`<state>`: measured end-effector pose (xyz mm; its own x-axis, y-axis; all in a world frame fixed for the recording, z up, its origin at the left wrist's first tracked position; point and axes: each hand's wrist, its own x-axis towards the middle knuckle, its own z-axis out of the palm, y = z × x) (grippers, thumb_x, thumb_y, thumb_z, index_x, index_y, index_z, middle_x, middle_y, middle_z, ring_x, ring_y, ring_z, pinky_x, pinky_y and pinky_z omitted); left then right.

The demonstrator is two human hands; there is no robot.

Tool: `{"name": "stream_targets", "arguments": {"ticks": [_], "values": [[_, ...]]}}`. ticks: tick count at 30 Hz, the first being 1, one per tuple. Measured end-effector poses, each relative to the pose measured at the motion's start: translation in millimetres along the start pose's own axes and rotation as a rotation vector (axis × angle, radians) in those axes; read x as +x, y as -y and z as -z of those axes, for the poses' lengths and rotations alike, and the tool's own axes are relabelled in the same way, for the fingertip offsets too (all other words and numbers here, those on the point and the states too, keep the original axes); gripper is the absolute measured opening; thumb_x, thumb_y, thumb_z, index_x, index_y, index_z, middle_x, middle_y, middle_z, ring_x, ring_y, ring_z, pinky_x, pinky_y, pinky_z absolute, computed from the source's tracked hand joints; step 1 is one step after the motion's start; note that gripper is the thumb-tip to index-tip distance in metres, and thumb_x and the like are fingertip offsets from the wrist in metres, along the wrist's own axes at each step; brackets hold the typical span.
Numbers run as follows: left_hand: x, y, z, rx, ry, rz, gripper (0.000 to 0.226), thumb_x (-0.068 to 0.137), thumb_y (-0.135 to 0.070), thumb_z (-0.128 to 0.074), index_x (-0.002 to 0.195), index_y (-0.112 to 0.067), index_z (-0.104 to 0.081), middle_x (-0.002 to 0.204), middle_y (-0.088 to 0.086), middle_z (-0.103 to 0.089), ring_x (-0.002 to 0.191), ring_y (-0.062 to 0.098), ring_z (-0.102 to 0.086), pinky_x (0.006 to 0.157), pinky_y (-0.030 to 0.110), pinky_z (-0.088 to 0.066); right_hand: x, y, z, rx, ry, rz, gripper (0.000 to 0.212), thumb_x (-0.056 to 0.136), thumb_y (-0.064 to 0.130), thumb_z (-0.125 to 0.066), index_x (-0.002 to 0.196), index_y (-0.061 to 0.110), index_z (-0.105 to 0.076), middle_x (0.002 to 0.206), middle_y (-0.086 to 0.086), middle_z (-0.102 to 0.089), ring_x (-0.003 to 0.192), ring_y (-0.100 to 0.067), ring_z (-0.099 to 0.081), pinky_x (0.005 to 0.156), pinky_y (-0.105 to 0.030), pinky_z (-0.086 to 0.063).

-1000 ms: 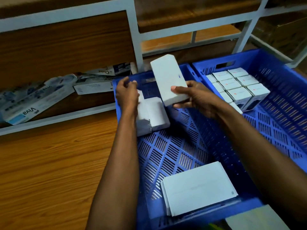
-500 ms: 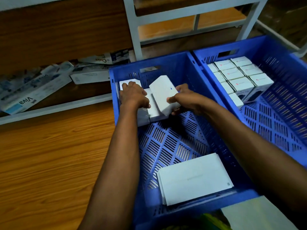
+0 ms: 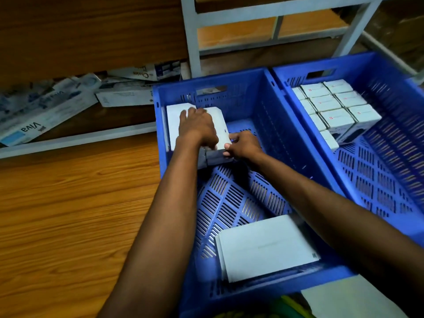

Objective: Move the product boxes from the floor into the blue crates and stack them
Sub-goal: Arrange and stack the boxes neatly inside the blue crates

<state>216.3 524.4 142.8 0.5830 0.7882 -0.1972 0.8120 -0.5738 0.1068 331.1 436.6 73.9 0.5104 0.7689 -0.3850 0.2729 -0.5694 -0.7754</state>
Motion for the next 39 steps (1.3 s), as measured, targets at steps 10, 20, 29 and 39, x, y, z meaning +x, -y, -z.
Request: {"name": "stream_targets", "arguments": {"ticks": [10,20,29,39], "values": [[-22.8,-21.1,6.1,-0.601,-0.199,-0.178,0.043,0.074,0.002,-0.062,0.104,-0.023,-0.079,0.109,-0.004,-0.075,0.093,0.007,-0.066,0.09,0.021,-0.051,-71.8,55.0,51.1,-1.016,0.346,0.163,0.051,0.082,0.065,-0.073,0.096,0.016,-0.068,0.092,0.001,-0.071,0.091,-0.025,-0.069,0.078,-0.035,-0.053],[-30.8,-31.1,3.5,-0.605,-0.071,-0.226,0.038,0.079,-0.002,-0.057,0.1,-0.024,-0.078,0.085,0.001,-0.077,0.071,0.014,-0.071,0.072,0.036,-0.06,-136.4,43.0,18.0,-0.979,1.218,0.085,0.047,0.075,0.025,-0.093,0.115,0.01,-0.073,0.089,-0.004,-0.075,0.068,-0.015,-0.066,0.072,-0.033,-0.064],[-31.0,-20.6,26.2,-1.485,-0.125,-0.038,0.012,0.098,-0.017,-0.063,0.102,-0.02,-0.074,0.098,0.006,-0.077,0.084,0.02,-0.071,0.076,0.037,-0.054,-70.4,46.8,110.7,-0.05,0.485,0.146,0.033,0.09,0.028,-0.077,0.11,0.003,-0.074,0.097,-0.012,-0.078,0.078,-0.017,-0.072,0.073,-0.037,-0.062],[-16.5,-38.9,26.3,-1.815,0.108,0.064,0.06,0.095,-0.011,-0.065,0.149,-0.02,-0.042,0.129,0.014,-0.068,0.099,0.03,-0.073,0.074,0.04,-0.062,-51.6,54.2,103.0,0.578,0.094,0.115,0.039,0.101,0.05,-0.056,0.097,0.012,-0.065,0.06,0.004,-0.053,0.042,-0.005,-0.047,0.046,-0.021,-0.046]]}}
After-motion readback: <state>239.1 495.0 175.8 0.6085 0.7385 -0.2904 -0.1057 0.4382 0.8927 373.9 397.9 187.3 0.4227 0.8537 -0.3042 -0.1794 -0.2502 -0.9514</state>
